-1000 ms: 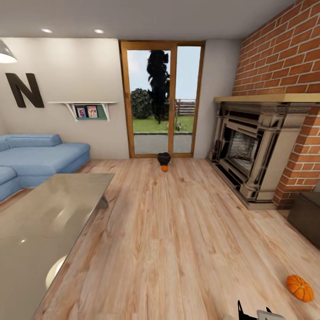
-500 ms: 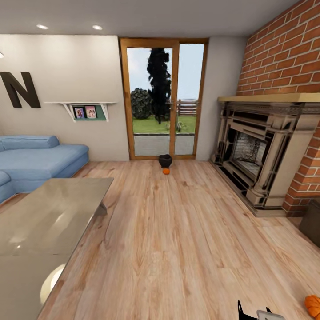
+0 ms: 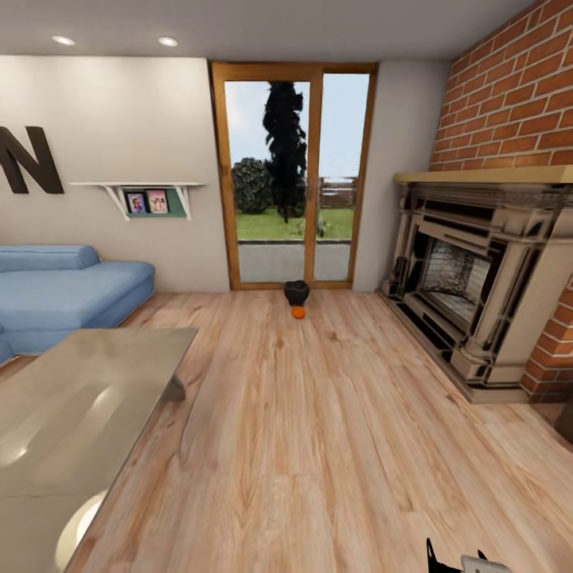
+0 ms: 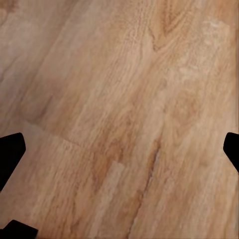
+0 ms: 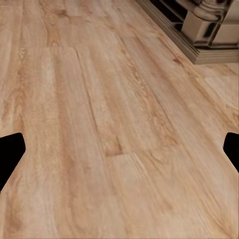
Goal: Place each of the two pumpkins and all three candles from the living room inside a cabinet in the living room (use any cabinet), then make sure every cabinet is closed, and position the cauldron so it is next to a table in the living room.
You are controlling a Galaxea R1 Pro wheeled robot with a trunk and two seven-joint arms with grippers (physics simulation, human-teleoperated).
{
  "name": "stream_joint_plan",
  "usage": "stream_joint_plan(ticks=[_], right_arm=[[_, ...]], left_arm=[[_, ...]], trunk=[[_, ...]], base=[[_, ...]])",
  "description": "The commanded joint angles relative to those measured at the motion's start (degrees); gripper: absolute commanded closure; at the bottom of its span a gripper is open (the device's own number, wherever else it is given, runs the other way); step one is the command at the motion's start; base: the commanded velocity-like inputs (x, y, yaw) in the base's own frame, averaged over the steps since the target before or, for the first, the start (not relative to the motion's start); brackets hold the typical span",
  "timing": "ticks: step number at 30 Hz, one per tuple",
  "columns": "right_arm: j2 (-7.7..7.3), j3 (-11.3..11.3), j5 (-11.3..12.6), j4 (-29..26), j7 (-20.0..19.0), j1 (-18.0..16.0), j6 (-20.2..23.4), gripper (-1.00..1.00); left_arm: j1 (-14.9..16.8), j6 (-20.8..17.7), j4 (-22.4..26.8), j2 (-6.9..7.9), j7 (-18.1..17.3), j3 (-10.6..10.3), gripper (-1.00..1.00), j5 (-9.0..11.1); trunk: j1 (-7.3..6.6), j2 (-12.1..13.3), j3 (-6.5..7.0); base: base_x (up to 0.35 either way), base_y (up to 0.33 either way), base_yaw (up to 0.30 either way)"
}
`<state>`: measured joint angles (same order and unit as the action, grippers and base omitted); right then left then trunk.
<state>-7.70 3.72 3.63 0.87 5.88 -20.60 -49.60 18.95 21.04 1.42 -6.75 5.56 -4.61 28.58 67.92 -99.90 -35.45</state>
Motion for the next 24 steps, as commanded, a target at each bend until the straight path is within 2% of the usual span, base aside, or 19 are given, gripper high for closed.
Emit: stream_joint_plan(ticks=[1, 24], right_arm=[[0.01, 0.33, -0.02, 0.09, -0.16, -0.06, -0.23, -1.00], [-0.03, 0.33, -0.11, 0.02, -0.16, -0.06, -0.24, -1.00]], left_arm=[[0.03, 0.15, -0.01, -0.02, 0.32, -0.49, -1.00, 0.25], [0.03, 0.15, -0.01, -0.01, 0.32, -0.49, -1.00, 0.25]], trunk=[[0.03, -0.02, -0.06], [0.03, -0.02, -0.06]], base=[[0.332, 0.000, 0.000], [0.335, 0.040, 0.000]])
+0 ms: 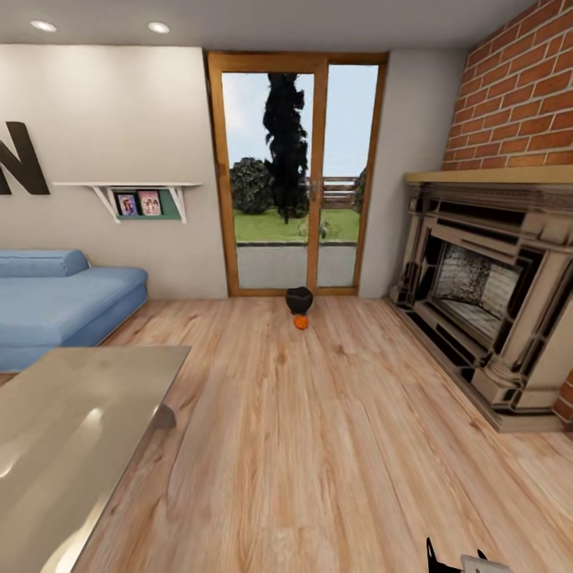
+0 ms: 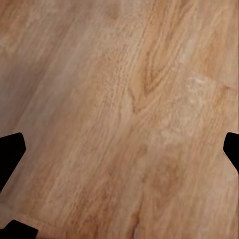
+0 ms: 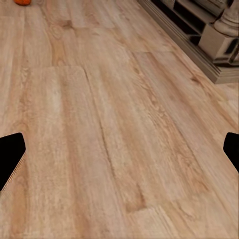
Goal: Place each of the two pumpkins and all three candles from the living room inside a cabinet in the living room (use any cabinet), then make sure every cabinet is closed, and position the cauldron so it is next to a table in the living room.
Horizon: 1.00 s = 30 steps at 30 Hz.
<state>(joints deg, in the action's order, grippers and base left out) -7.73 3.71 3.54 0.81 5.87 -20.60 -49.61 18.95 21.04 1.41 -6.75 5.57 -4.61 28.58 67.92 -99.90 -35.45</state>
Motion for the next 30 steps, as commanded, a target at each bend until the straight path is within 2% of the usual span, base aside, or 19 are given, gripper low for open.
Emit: stream_joint_plan(ticks=[1, 21, 30], right_arm=[[0.00, 0.30, -0.03, 0.09, -0.16, -0.06, -0.23, -1.00], [0.00, 0.24, -0.19, 0.15, -0.28, -0.06, -0.31, -1.00], [0.00, 0.19, -0.37, 0.16, -0.35, -0.06, -0.32, -1.00]], left_arm=[[0.03, 0.14, -0.01, -0.02, 0.32, -0.49, -1.00, 0.25], [0.03, 0.14, -0.01, -0.02, 0.32, -0.49, -1.00, 0.25], [0.03, 0.14, -0.01, -0.02, 0.24, -0.57, -1.00, 0.25]], trunk=[[0.03, -0.02, -0.06], [0.03, -0.02, -0.06], [0.03, -0.02, -0.06]], base=[[0.336, 0.058, 0.000], [0.336, 0.007, -0.003], [0.336, 0.000, -0.233]])
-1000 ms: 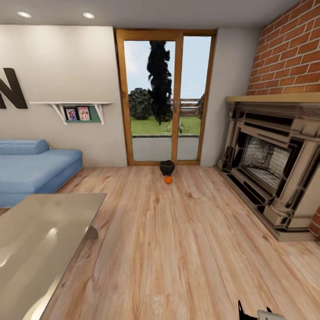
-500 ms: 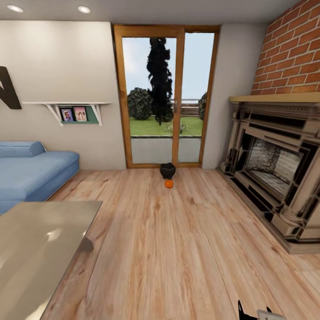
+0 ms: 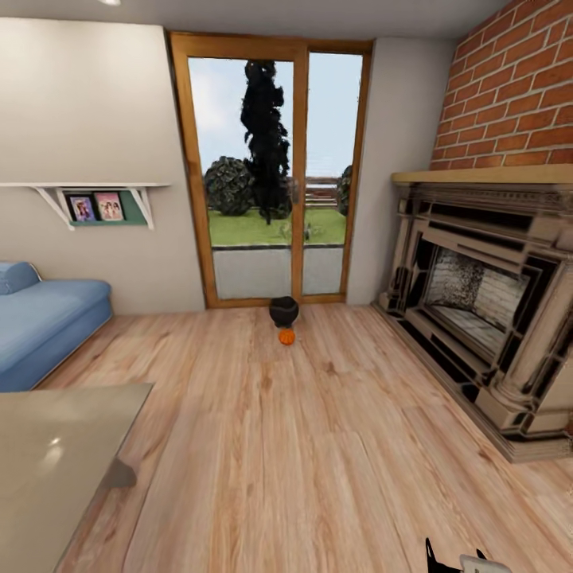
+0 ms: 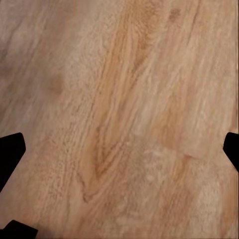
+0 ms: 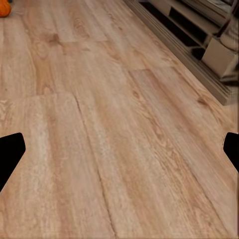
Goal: Place each of the two pumpkins and all three candles from the living room inside a cabinet in the living room (use any cabinet), then make sure every cabinet is closed, and position the cauldron so it is next to a table in the living room.
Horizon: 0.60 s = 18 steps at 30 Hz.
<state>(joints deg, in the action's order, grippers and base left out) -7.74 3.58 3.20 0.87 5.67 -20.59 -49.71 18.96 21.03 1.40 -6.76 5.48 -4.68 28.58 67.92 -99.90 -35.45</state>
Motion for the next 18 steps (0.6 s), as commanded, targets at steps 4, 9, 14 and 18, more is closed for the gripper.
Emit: stream_joint_plan(ticks=[4, 9, 14, 18], right_arm=[[0.00, 0.29, -0.03, 0.09, -0.20, -0.06, -0.21, -1.00], [0.06, 0.28, -0.05, 0.09, -0.22, -0.06, -0.21, -1.00], [0.17, 0.28, -0.04, 0.09, -0.22, -0.06, -0.21, -1.00], [0.07, 0.28, -0.03, 0.09, -0.16, -0.06, -0.11, -1.00]], left_arm=[[0.02, 0.15, 0.01, -0.01, 0.32, -0.50, -1.00, 0.25], [0.02, 0.15, 0.01, -0.01, 0.32, -0.48, -1.00, 0.25], [0.02, 0.15, 0.01, -0.01, 0.32, -0.49, -1.00, 0.25], [0.02, 0.15, 0.01, -0.01, 0.32, -0.45, -1.00, 0.25]], trunk=[[0.03, -0.02, -0.06], [0.03, -0.02, -0.06], [0.03, -0.02, -0.06], [0.03, -0.02, -0.06]], base=[[0.335, 0.000, -0.260], [0.335, 0.000, -0.169], [0.335, 0.000, -0.022], [0.335, 0.000, -0.004]])
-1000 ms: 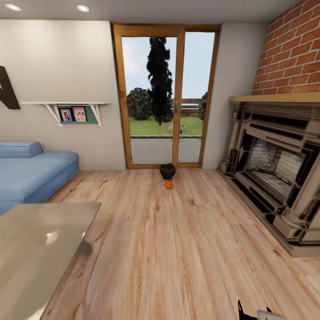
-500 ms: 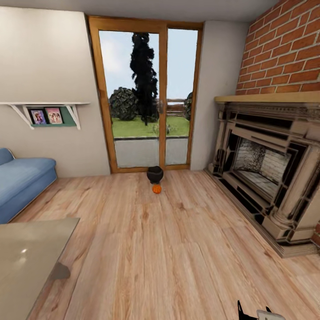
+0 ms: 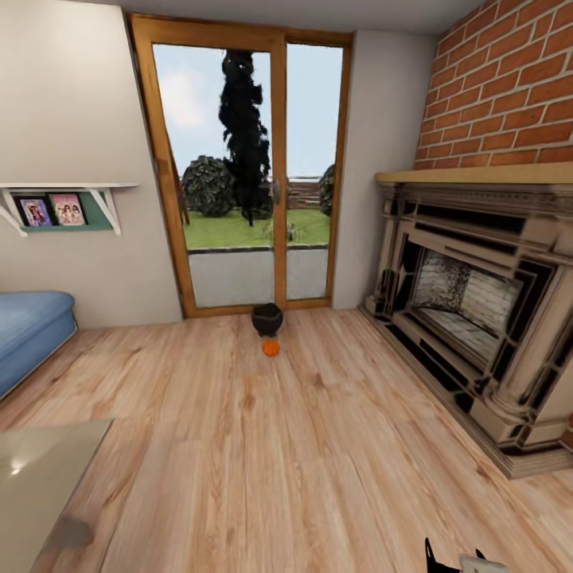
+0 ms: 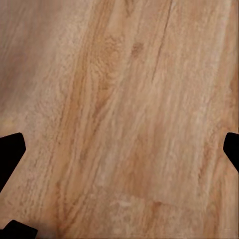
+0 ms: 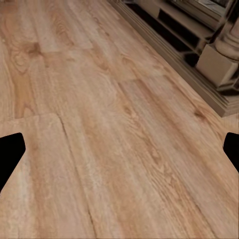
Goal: Place each of the two pumpkins and all three candles from the living room inside a cabinet in the living room (use any cabinet), then make sure every cabinet is closed, and position the cauldron so it is next to a table in the living room.
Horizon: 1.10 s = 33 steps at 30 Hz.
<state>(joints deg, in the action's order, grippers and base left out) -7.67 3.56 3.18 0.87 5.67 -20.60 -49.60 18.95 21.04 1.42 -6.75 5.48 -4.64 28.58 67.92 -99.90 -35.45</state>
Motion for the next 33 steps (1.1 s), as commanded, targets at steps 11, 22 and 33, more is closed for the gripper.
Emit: stream_joint_plan(ticks=[11, 22, 33], right_arm=[[-0.02, 0.30, -0.10, 0.09, -0.22, -0.06, -0.23, -1.00], [0.16, 0.22, -0.13, 0.09, -0.23, -0.06, -0.31, -1.00], [0.16, 0.22, -0.11, 0.09, -0.30, -0.06, 1.87, -1.00]], left_arm=[[0.03, 0.15, -0.01, -0.02, 0.41, -0.46, -1.00, 0.25], [0.03, 0.15, -0.01, -0.02, 0.40, -0.46, -1.00, 0.25], [0.03, 0.28, -0.01, -0.02, 0.41, -0.46, -1.00, 0.25]], trunk=[[0.03, -0.02, -0.06], [0.03, -0.02, -0.06], [0.03, -0.02, -0.06]], base=[[0.335, 0.000, 0.000], [0.335, 0.000, 0.000], [0.335, 0.000, 0.000]])
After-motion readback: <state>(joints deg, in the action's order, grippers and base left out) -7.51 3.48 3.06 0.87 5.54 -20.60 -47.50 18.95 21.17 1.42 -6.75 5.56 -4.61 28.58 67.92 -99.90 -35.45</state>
